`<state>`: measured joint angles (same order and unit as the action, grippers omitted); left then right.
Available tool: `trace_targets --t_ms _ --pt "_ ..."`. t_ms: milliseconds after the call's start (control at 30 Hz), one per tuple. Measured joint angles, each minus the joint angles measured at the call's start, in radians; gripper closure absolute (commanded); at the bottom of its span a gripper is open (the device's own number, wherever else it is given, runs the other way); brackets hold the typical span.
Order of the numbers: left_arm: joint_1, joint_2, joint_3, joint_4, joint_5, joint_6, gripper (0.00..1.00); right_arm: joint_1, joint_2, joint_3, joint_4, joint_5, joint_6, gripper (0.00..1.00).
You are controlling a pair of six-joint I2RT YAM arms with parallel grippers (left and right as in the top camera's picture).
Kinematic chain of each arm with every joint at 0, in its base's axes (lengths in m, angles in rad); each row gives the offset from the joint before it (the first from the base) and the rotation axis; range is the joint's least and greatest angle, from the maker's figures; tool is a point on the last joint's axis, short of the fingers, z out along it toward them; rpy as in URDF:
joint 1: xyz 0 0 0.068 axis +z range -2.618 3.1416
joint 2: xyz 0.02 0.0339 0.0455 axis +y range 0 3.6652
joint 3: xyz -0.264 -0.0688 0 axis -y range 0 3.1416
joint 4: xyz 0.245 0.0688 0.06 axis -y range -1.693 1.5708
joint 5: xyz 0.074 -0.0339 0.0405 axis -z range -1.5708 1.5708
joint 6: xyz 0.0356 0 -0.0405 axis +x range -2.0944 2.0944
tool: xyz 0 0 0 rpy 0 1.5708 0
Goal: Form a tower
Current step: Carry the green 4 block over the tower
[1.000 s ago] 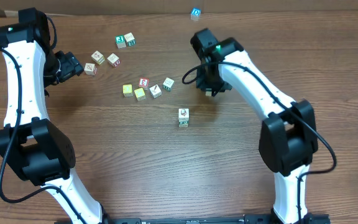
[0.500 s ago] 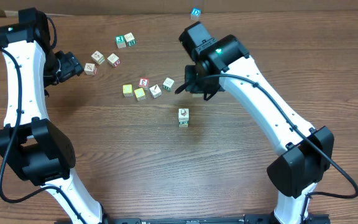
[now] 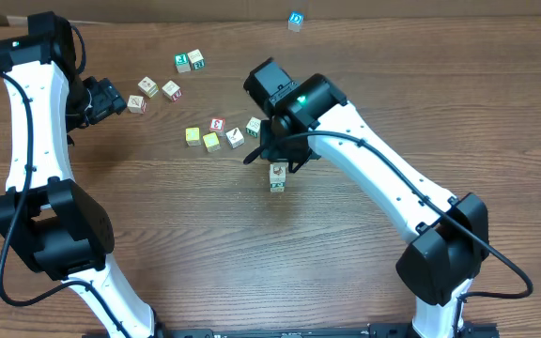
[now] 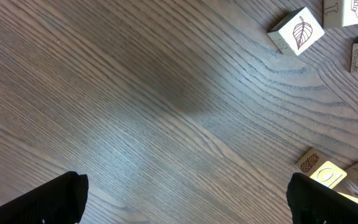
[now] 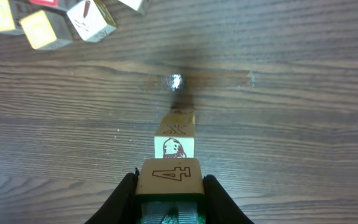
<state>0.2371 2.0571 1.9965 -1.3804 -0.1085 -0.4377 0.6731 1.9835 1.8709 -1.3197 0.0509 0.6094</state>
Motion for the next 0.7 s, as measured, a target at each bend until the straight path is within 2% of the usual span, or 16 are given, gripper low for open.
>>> trace_targets --t_ms 700 --pt "0.000 0.000 0.000 0.000 0.000 0.000 0.00 0.015 0.000 -0.095 0.063 0.010 0.053 0.77"
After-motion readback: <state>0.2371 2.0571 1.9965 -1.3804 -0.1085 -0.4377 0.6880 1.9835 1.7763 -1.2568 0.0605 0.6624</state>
